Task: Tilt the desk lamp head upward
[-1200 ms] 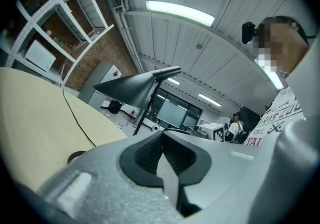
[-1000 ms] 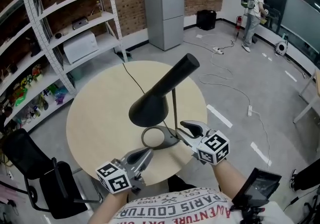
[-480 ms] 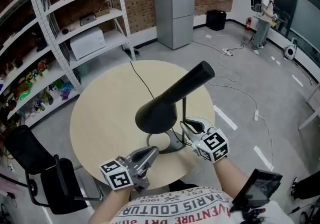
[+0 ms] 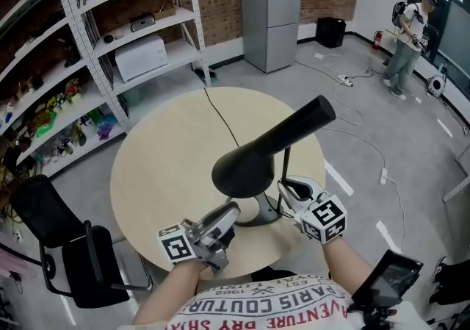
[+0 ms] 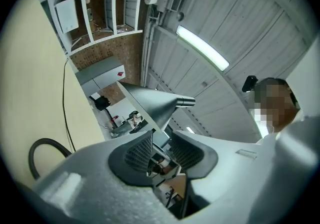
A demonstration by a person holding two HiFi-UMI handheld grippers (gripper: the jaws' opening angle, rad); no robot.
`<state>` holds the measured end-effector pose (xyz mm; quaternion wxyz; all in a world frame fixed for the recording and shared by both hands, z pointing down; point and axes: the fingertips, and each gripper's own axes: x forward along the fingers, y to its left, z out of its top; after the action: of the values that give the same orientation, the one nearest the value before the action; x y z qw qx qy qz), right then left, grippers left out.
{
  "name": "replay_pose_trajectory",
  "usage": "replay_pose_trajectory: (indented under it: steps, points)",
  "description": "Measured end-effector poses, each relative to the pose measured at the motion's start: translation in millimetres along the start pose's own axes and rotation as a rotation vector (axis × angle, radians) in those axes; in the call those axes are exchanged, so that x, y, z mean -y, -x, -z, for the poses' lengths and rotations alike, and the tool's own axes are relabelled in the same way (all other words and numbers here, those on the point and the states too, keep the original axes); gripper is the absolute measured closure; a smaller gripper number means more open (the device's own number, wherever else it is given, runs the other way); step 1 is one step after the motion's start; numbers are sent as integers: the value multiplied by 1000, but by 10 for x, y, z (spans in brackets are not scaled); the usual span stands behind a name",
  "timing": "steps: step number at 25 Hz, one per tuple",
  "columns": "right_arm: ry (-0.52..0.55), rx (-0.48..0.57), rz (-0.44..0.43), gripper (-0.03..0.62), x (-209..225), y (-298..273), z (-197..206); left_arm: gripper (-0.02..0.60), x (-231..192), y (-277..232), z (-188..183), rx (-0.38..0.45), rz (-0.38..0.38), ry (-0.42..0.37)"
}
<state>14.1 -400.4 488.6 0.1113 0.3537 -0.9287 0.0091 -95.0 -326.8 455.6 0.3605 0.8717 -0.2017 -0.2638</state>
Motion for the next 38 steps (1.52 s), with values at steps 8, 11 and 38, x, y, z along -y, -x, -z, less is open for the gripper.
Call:
replay_pose_trajectory:
  steps: [8, 11, 38]
  points:
    - [1, -7, 8, 556, 12, -17, 14, 453, -38, -96, -225, 139, 91, 88]
    - [-4, 0, 3, 556, 19, -30, 17, 463, 1, -134, -252, 191, 144, 160]
    - [-20, 12, 23, 556, 40, -16, 28, 546, -18, -180, -286, 253, 197, 273]
